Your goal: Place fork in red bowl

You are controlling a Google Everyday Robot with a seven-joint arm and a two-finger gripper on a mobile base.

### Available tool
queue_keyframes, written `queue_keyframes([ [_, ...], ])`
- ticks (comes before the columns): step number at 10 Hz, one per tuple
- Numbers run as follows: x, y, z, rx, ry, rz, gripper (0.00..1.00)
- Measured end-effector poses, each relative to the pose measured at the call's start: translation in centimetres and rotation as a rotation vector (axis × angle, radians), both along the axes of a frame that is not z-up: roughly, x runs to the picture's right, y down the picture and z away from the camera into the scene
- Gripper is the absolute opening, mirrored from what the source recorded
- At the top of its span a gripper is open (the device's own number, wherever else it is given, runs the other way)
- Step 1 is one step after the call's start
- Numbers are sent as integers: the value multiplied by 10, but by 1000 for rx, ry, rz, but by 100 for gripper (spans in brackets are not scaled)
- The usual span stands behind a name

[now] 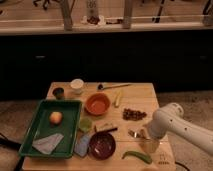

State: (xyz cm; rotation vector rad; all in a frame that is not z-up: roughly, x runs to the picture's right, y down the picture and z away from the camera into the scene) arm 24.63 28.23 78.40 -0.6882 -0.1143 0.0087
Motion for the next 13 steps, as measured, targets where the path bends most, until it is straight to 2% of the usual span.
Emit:
queue_keyframes([
  [3, -4, 2, 7, -4, -1, -2, 78],
  [4, -6, 3, 8, -5, -3, -6, 71],
  [9, -26, 4, 13, -15, -33, -37, 19],
  [11, -27, 5, 11, -21, -35, -39, 2],
  [13, -28, 5, 11, -21, -37, -41, 0],
])
